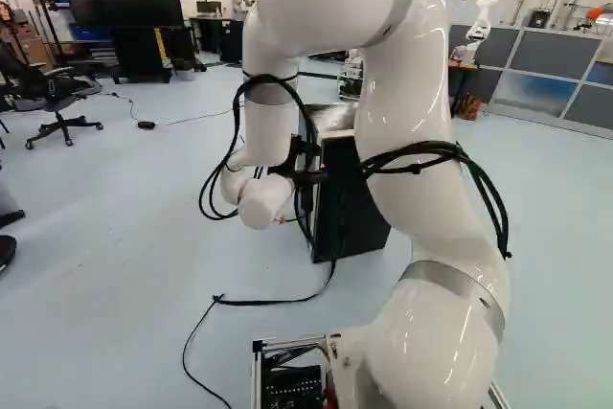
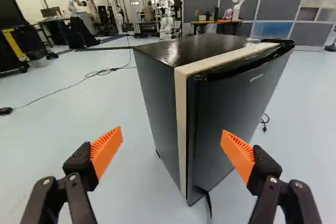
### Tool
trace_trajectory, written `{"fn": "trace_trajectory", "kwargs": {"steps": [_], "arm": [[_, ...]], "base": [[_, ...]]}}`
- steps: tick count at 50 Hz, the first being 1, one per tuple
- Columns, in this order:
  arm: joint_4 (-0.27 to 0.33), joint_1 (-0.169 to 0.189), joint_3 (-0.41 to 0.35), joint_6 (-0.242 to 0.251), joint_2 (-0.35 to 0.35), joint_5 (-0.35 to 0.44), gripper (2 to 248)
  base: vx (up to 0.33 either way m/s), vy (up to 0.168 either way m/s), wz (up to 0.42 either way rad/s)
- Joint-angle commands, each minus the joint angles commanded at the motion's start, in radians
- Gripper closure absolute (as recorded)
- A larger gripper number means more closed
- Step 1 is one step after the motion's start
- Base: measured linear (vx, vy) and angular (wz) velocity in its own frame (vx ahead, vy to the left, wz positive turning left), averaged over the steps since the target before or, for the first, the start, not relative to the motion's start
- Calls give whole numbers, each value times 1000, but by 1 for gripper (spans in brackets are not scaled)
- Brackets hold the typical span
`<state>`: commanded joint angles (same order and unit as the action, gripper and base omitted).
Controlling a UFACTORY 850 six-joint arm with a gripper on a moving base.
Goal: Grab a drink from the fridge
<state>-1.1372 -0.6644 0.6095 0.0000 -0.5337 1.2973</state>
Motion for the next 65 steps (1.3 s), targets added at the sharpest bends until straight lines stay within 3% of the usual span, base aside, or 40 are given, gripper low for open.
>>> {"fn": "trace_trajectory", "kwargs": {"steps": [39,52,65], "arm": [[-262,-81,182,0,-192,87,3],[-328,-73,267,0,-232,96,3],[-342,-40,347,0,-268,97,3]], "base": [[0,0,0],[0,0,0],[0,0,0]]}}
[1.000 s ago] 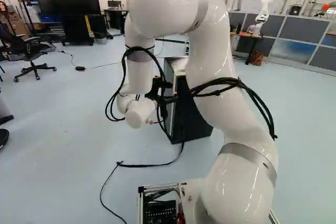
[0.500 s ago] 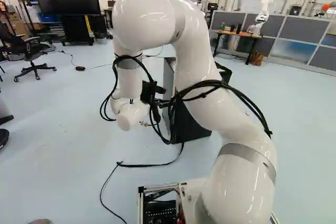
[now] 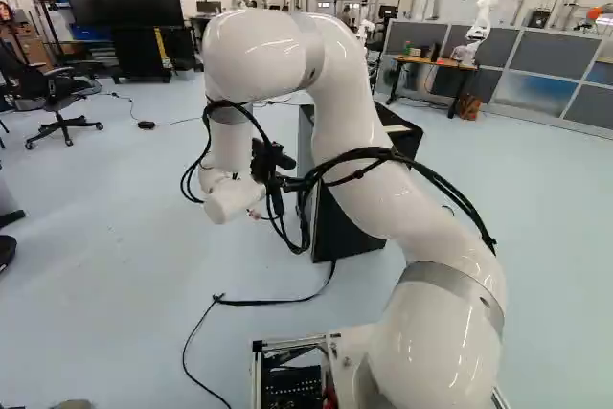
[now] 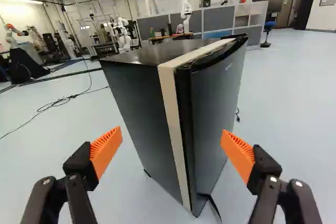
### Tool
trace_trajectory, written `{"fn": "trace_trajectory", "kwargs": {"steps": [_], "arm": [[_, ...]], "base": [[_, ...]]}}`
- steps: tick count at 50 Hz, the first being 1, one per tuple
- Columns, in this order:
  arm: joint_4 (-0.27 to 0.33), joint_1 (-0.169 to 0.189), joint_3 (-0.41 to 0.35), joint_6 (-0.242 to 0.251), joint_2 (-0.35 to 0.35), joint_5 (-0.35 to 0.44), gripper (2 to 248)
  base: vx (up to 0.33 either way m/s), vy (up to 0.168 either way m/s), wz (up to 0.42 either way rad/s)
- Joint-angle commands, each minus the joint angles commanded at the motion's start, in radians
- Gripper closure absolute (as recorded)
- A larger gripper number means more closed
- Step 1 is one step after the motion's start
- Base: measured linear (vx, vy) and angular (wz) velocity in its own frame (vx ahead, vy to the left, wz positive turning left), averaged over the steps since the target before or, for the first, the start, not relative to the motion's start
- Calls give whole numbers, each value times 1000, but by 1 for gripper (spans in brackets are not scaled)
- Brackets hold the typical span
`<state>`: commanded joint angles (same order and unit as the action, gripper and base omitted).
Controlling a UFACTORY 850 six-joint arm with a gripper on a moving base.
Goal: Grab a drink from the fridge
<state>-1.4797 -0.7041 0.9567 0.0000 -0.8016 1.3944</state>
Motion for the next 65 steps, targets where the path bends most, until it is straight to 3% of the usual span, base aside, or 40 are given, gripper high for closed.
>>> {"fn": "trace_trajectory", "kwargs": {"steps": [12,65], "arm": [[0,38,35,0,-16,0,3],[0,168,38,0,-18,0,3]], "base": [[0,0,0],[0,0,0]]}}
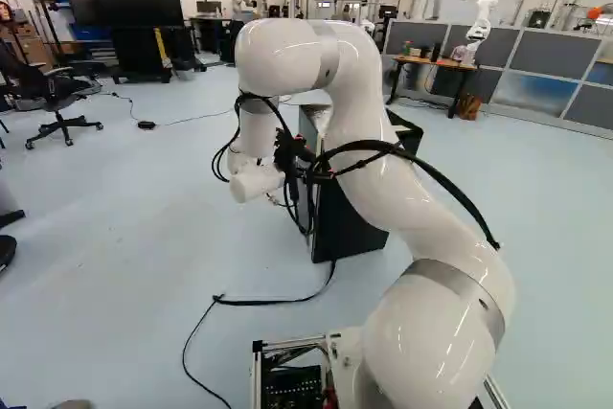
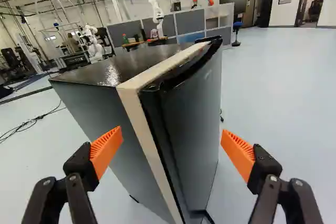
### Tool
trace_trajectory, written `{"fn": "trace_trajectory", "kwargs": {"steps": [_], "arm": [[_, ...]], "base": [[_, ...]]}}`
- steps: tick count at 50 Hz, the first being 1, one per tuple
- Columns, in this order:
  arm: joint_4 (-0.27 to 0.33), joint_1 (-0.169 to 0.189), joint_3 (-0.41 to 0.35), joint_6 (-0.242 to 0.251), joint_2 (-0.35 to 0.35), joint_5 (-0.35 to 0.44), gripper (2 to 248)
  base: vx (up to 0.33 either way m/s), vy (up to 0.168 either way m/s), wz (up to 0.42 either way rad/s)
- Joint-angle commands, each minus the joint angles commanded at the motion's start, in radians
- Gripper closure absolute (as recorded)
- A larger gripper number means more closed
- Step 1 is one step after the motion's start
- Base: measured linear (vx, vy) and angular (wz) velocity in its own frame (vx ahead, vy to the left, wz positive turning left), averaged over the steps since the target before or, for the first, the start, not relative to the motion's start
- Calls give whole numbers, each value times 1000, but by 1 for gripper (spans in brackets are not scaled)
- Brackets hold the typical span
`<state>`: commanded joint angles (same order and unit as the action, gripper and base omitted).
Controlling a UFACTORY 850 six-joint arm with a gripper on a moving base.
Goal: Grab a drink from the fridge
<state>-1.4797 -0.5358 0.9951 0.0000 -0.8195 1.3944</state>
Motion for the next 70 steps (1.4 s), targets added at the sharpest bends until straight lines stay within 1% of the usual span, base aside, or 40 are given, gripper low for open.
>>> {"fn": "trace_trajectory", "kwargs": {"steps": [20,26,47,60,70], "arm": [[0,45,4,0,-2,0,3],[0,54,4,0,-2,0,3],[0,57,4,0,-2,0,3],[0,57,-7,0,31,0,3],[0,57,-10,0,38,0,3]], "base": [[0,0,0],[0,0,0],[0,0,0],[0,0,0],[0,0,0]]}}
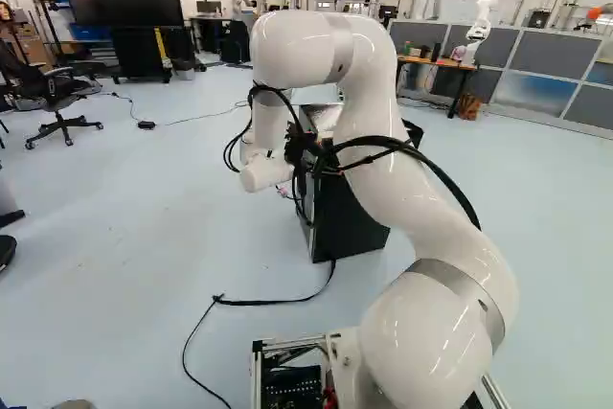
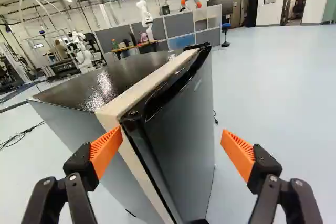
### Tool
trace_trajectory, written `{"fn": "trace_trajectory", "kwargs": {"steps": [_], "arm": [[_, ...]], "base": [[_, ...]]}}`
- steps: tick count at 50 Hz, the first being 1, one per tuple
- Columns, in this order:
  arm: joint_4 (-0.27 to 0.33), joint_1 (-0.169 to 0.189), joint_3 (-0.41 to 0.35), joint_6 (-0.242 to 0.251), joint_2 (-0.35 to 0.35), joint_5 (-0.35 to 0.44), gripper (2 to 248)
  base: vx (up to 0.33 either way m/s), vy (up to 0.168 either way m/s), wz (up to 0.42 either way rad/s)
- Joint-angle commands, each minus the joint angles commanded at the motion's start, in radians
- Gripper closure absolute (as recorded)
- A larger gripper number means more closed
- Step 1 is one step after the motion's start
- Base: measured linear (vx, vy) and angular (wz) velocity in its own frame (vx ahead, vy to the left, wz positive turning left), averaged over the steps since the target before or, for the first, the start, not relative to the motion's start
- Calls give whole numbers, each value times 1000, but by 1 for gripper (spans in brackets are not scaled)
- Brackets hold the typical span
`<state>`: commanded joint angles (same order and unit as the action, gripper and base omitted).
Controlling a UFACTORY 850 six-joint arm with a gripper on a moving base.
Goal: Grab a drink from the fridge
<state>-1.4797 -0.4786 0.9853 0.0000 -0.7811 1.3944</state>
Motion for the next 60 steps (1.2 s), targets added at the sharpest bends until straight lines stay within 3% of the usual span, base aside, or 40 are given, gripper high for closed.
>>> {"fn": "trace_trajectory", "kwargs": {"steps": [46,60], "arm": [[-3,22,1,0,0,0,3],[-41,17,-55,0,27,0,3]], "base": [[0,0,0],[0,0,0]]}}
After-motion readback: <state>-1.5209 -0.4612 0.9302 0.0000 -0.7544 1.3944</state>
